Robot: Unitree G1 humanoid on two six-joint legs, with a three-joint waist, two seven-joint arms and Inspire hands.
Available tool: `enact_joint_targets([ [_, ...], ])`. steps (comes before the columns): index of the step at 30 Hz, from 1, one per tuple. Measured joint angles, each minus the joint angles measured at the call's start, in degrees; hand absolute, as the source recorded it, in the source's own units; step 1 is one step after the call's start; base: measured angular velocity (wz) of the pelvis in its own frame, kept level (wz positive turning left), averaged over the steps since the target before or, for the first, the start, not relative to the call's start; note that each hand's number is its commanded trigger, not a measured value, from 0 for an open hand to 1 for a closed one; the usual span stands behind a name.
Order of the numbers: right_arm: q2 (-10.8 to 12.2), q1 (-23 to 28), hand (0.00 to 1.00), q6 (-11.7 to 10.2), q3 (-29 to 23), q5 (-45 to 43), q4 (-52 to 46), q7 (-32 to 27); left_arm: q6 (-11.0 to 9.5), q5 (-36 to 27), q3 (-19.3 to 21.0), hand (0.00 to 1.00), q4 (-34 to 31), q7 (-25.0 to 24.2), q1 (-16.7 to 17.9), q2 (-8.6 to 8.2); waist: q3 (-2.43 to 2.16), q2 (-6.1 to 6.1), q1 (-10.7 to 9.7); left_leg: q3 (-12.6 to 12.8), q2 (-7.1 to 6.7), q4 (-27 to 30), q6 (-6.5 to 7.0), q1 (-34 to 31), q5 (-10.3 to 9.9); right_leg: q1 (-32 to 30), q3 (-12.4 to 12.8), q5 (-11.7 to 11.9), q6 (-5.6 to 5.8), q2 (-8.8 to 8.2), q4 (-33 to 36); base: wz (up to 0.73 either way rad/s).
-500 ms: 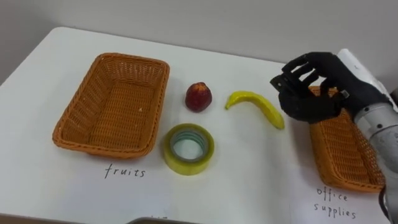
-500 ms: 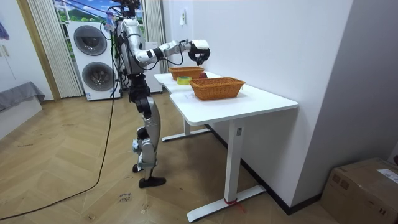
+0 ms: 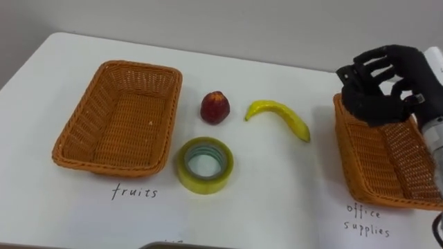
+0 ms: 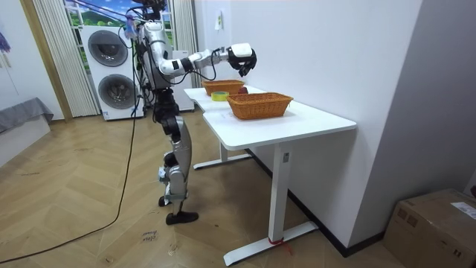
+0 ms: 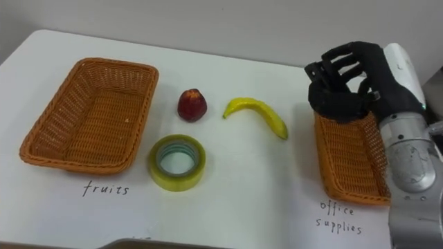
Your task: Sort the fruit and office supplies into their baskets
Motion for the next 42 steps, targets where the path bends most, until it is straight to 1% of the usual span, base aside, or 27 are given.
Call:
enact_joint_targets([
  [3, 0.0, 0.0, 1.00, 0.0, 0.1, 1.3, 3.7, -2.5, 0.0, -0.1, -0.1, 0.00, 0.4, 1.4, 0.3, 0.01, -0.14, -0.21, 0.0, 0.1, 0.00, 0.0, 0.00, 0.0, 0.0, 0.0, 0.0, 0.0, -0.01, -0.01, 0.0, 0.00],
  [5, 0.0, 0.3, 1.00, 0.1, 0.1, 1.8, 5.3, -3.2, 0.0, -0.1, -0.1, 0.00, 0.9, 1.9, 0.5, 0.02, -0.16, -0.25, 0.0, 0.1, -0.01, 0.0, 0.00, 0.0, 0.0, 0.0, 0.0, 0.0, -0.01, -0.01, 0.0, 0.00],
  [6, 0.0, 0.8, 1.00, 0.0, 0.1, 1.9, 5.6, -3.6, 0.1, 0.0, -0.1, 0.00, 1.1, 2.3, 0.5, 0.00, -0.25, -0.38, 0.0, 0.1, 0.01, 0.0, 0.00, 0.0, 0.0, 0.0, 0.0, 0.0, -0.01, 0.00, 0.0, 0.00],
  [8, 0.0, 0.9, 1.00, 0.0, 0.1, 2.8, 7.1, -4.1, 0.1, 0.0, -0.1, 0.00, 1.3, 2.6, 0.8, 0.02, -0.14, -0.23, -0.2, 0.2, 0.02, 0.0, -0.01, 0.0, 0.0, 0.1, 0.2, 0.0, -0.01, 0.01, 0.0, 0.00],
  [10, 0.0, 0.9, 1.00, 0.0, 0.1, 3.1, 8.6, -4.7, 0.2, 0.0, -0.1, 0.00, 1.7, 2.6, 1.1, -0.01, -0.14, -0.27, -0.4, 0.3, 0.01, 0.1, -0.01, 0.1, 0.0, 0.1, 0.2, 0.0, -0.01, 0.01, 0.1, -0.02],
  [15, 0.0, 1.0, 1.00, 0.0, 0.1, 3.6, 10.8, -5.8, 0.4, 0.0, -0.1, 0.00, 1.9, 2.7, 1.5, -0.02, 0.16, 0.13, -0.8, 0.5, 0.05, -0.1, -0.01, 0.5, 0.0, 0.2, 0.3, 0.0, 0.00, 0.05, 0.1, -0.03],
  [21, 0.0, 2.2, 1.00, 0.0, 0.1, 4.8, 13.8, -7.1, 0.5, 0.0, 0.1, 0.00, 1.8, 3.0, 1.4, -0.04, 0.20, 0.44, -0.8, 0.6, 0.05, -0.2, -0.01, 0.6, 0.0, 0.2, 0.4, 0.0, 0.00, 0.07, 0.1, 0.00],
  [24, 0.0, 3.4, 1.00, 0.0, 0.1, 4.9, 14.1, -7.1, 0.6, 0.0, 0.1, 0.00, 1.8, 3.1, 1.4, -0.03, 0.05, 0.82, -0.9, 0.7, 0.04, -0.2, -0.01, 0.7, 0.0, 0.2, 0.5, 0.0, 0.00, 0.08, 0.1, 0.00],
  [27, 0.0, 3.4, 1.00, 0.0, 0.1, 4.8, 16.3, -7.1, 0.7, 0.0, 0.1, 0.00, 1.8, 3.8, 1.3, -0.11, -0.04, 0.98, -0.9, 0.7, 0.04, -0.1, -0.01, 0.9, 0.0, 0.4, 0.5, 0.0, 0.00, 0.11, 0.1, 0.00],
  [32, 0.0, 3.5, 1.00, 0.0, 0.1, 4.9, 19.3, -7.0, 1.0, 0.0, 0.1, 0.00, 1.8, 4.2, 1.2, -0.18, -0.04, 1.07, -0.9, 0.6, 0.05, -0.1, -0.01, 0.9, 0.0, 0.5, 0.5, 0.0, 0.00, 0.06, 0.1, 0.00],
  [36, 0.0, 3.7, 1.00, 0.0, 0.1, 4.8, 19.5, -6.6, 1.5, 0.0, 0.1, 0.00, 1.8, 4.2, 1.3, -0.27, -0.04, 1.10, -1.1, 0.5, 0.03, -0.1, -0.01, 0.8, 0.0, 0.5, 0.4, 0.0, 0.00, 0.05, 0.1, 0.00],
  [42, 0.0, 3.7, 1.00, 0.0, 0.1, 4.8, 19.5, -5.6, 1.6, 0.0, 0.1, 0.00, 1.8, 4.2, 1.2, -0.39, -0.04, 1.07, -1.1, 0.4, -0.02, -0.1, -0.01, 0.8, 0.0, 0.6, 0.2, 0.0, 0.00, 0.01, 0.1, 0.00],
])
